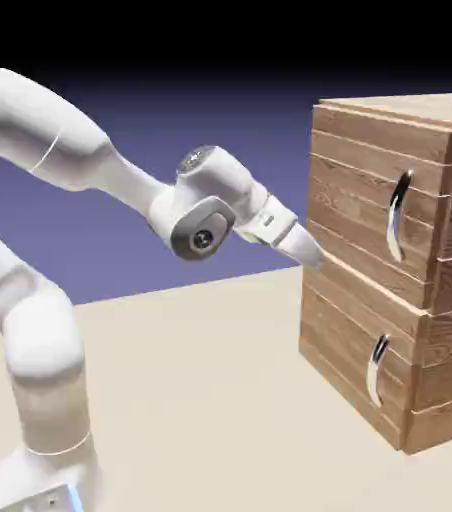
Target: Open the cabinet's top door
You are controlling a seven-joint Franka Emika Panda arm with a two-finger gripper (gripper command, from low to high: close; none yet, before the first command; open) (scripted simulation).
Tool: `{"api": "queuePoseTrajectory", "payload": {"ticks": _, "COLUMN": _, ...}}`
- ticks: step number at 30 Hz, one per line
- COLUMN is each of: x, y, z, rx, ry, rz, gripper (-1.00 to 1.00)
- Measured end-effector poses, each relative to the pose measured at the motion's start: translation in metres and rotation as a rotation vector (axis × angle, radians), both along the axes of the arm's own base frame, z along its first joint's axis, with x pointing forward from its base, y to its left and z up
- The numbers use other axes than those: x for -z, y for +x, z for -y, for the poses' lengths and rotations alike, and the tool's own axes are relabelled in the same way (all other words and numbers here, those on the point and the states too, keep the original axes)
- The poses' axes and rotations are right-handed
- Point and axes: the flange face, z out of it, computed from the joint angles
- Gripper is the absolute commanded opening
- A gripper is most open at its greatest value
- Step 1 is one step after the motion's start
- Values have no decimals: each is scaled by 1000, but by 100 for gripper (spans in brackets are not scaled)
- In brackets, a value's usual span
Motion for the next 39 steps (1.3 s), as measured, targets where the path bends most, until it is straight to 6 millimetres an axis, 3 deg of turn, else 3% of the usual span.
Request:
{"api": "queuePoseTrajectory", "payload": {"ticks": 10, "x": -50, "y": -6, "z": -16, "rx": -358, "ry": -390, "rz": 118, "gripper": 0}}
{"api": "queuePoseTrajectory", "payload": {"ticks": 20, "x": -84, "y": -17, "z": -15, "rx": -640, "ry": -809, "rz": 232, "gripper": 0}}
{"api": "queuePoseTrajectory", "payload": {"ticks": 30, "x": -101, "y": -25, "z": 2, "rx": -847, "ry": -1248, "rz": 318, "gripper": 0}}
{"api": "queuePoseTrajectory", "payload": {"ticks": 39, "x": -101, "y": -22, "z": 27, "rx": -974, "ry": -1654, "rz": 354, "gripper": 0}}
